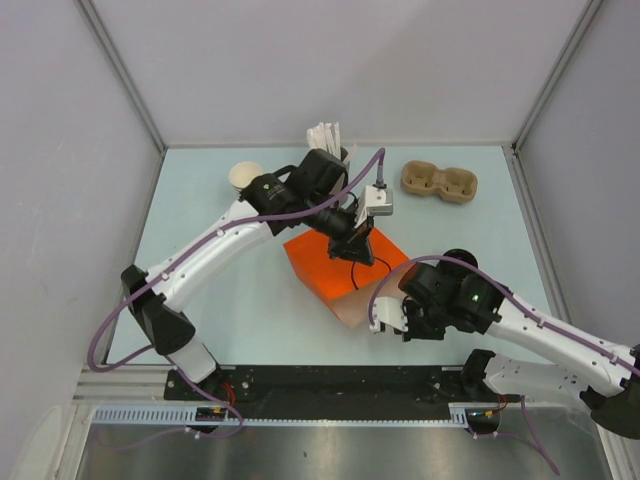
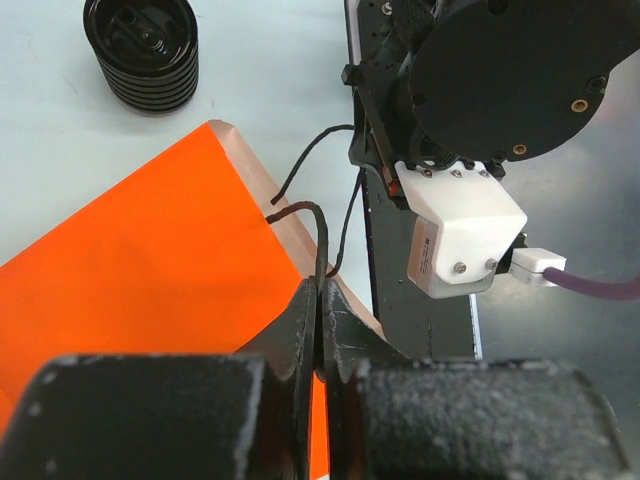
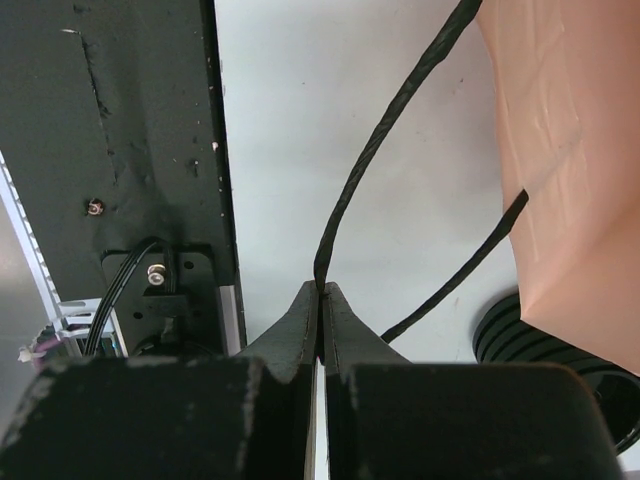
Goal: Pack the takeout coffee
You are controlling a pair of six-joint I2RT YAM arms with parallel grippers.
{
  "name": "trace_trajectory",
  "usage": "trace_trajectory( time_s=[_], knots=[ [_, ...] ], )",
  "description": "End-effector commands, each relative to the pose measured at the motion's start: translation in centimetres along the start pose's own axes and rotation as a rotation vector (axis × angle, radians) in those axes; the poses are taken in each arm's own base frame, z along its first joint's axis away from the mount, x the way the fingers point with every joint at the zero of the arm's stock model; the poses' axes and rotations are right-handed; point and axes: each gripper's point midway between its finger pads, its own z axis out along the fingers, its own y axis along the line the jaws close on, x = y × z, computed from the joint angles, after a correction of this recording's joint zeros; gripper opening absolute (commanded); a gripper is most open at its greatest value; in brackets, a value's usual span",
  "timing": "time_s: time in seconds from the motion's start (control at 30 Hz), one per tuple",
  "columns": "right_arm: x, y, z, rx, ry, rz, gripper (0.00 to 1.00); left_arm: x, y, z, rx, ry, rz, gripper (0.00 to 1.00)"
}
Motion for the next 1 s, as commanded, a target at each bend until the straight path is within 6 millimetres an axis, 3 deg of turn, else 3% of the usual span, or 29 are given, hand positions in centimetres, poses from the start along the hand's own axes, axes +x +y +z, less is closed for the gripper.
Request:
trace_trajectory(
  time_s=[0.0, 0.27, 0.47, 0.73, 0.87, 0.97],
  knots=[
    [-0.4, -0.5, -0.4, 0.04, -0.025, -0.011, 0.0, -1.6, -0.5, -0.6, -0.014, -0.023, 0.067, 0.04],
    [-1.0, -2.2, -0.9, 0.131, -0.037, -0.012, 0.0, -2.6, 0.7, -2.0, -0.125, -0.031, 0.103, 0.0],
    [-3.9, -4.9, -3.3, 0.228, -0.097, -0.01, 0.0, -3.7, 1.8, -4.3, -0.23, -0.071, 0.115, 0.0],
    [-7.8, -9.7, -6.1, 0.406, -0.163, 0.012, 0.0, -3.9, 3.6, -9.0, -0.372, -0.153, 0.075, 0.0],
    [-10.2, -12.2, -7.6, 0.472, -0.221, 0.044, 0.0, -3.5, 4.6, -12.4, -0.465, -0.216, 0.036, 0.0],
    [-12.3, -14.5, -10.1, 0.553, -0.31, 0.081, 0.0, -2.5, 5.5, -14.2, -0.531, -0.238, -0.001, 0.0]
  ],
)
